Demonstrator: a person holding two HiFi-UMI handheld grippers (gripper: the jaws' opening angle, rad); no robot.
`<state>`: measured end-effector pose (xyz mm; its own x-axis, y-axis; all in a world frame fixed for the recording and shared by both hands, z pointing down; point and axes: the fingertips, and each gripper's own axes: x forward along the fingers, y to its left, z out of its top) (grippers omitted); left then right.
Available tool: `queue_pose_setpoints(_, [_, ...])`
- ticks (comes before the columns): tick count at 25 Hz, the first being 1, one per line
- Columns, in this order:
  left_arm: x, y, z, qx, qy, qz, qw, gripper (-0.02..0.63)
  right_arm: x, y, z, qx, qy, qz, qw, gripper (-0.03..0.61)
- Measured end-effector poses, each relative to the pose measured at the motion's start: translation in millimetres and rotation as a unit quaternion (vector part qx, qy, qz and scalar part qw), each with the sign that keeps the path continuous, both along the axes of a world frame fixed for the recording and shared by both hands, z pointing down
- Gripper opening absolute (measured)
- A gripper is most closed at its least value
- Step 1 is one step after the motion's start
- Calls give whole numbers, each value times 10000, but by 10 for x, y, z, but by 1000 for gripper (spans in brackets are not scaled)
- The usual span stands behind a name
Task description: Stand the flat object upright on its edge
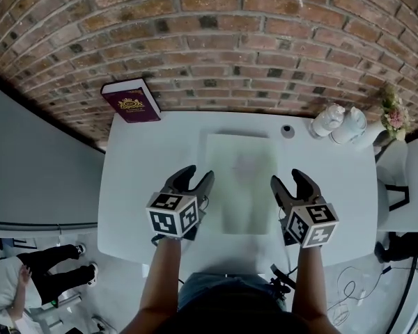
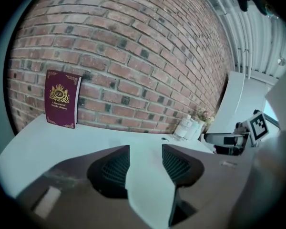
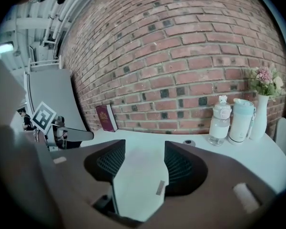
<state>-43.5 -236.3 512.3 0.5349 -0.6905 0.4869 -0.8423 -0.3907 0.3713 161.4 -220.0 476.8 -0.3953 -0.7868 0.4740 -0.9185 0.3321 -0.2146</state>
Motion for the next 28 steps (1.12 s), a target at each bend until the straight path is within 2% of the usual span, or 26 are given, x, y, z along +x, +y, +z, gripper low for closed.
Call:
queue_pose_setpoints(3, [17,-21,96,-152,3,45,9999,207,0,-30,141,-264,-97,-19,9996,249])
queue_pose_setpoints(7, [18,5,277,-439,10,64,9990,207,-18,-33,359,-806,-572,40,9951,267])
queue_pose_setpoints(12, [59,66,525,-794,12,126,9968,207,18,11,722,-1334,-460,10,9900,273])
queue_pose_setpoints(18, [40,153,776,-1154,-4,94,9933,207,4,80,1020,-1801,-678,70,9813,273])
queue_pose_setpoints(24, [29,258,1033,-1610,122,58,9869,207,5,167,1309,-2239,-494,20,9734,273])
queue_pose_setpoints(28, [15,262,1093,-1812,458,-44,9824,215,-4,205,1418,-2410,-582,-14,9688,275])
